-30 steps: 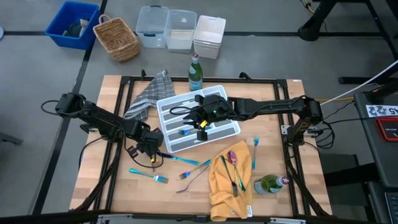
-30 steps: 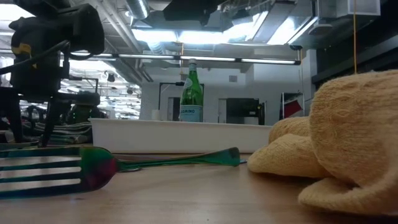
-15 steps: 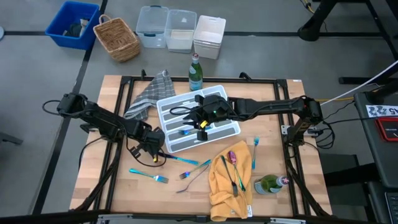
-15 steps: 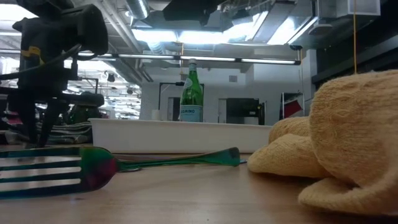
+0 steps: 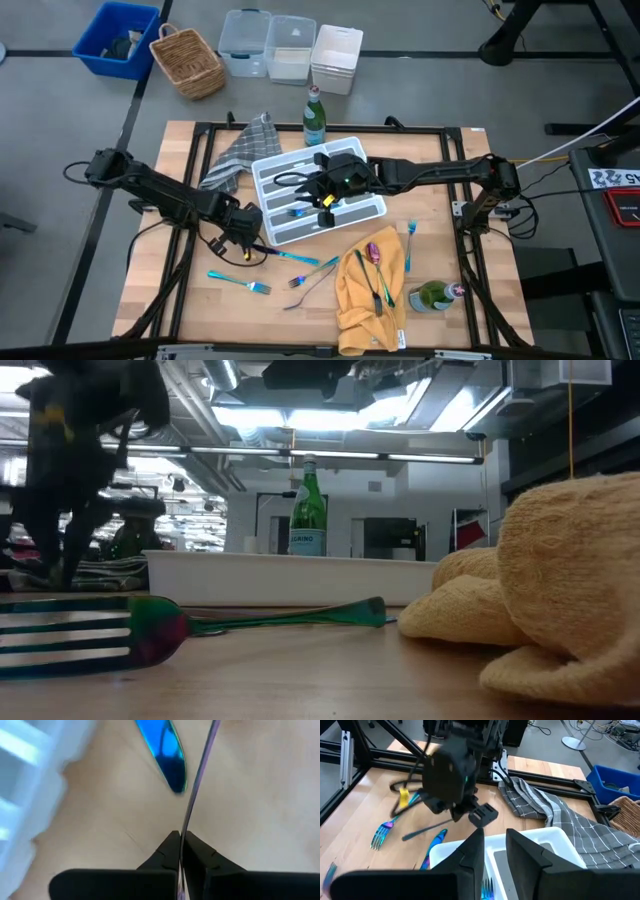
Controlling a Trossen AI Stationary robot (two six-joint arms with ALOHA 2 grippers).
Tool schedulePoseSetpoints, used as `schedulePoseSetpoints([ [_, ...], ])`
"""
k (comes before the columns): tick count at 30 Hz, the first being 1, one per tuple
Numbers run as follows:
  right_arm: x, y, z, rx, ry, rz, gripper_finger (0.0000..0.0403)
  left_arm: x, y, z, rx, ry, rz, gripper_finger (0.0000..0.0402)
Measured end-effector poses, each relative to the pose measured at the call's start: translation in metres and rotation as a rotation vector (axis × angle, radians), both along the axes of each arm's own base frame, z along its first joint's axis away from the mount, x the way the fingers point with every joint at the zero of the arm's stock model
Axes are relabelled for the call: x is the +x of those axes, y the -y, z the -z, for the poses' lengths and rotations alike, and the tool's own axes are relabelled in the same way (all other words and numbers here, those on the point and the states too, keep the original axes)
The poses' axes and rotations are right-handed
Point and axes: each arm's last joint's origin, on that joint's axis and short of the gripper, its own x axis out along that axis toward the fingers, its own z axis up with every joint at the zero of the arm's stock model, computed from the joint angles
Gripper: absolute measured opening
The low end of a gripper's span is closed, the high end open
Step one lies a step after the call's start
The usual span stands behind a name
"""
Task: Sort silverware
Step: Put the fork in the silverware tray
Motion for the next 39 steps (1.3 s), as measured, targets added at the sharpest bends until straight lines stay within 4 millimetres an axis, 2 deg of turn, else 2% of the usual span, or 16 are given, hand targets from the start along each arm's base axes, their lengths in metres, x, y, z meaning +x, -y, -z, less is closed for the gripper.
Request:
schedulePoseSetpoints([
  [10,-0.023,0.001,-0.024,-0.013,0.002,0.027,0.0083,-0.002,0.002,-0.044,-0.066,0.155,-0.106,0.0002],
  [14,-0.039,0.003,-0.032,-0.041,-0.041,0.078,0.0083,0.005,0.002,-0.06,-0.137,0.258,-0.236,0.0002],
  [18,-0.055,0.005,-0.036,-0.057,-0.115,0.134,0.0083,0.024,0.004,-0.073,-0.29,0.456,-0.419,0.0001],
  [23,-0.072,0.005,-0.036,0.054,-0.215,0.224,0.0083,0.056,-0.002,-0.085,-0.438,0.718,-0.583,0.0002],
  [26,-0.08,0.005,-0.034,0.114,-0.278,0.273,0.0083,0.073,-0.008,-0.078,-0.473,0.771,-0.661,0.0002],
  [31,-0.089,0.005,-0.027,0.201,-0.386,0.356,0.0083,0.092,-0.019,-0.045,-0.412,0.676,-0.738,0.0004],
  [35,-0.095,0.004,-0.022,0.315,-0.461,0.429,0.0083,0.099,-0.029,-0.025,-0.366,0.615,-0.783,0.0002],
  [39,-0.1,0.002,-0.019,0.436,-0.531,0.474,0.0083,0.101,-0.039,-0.017,-0.352,0.592,-0.839,0.0004],
])
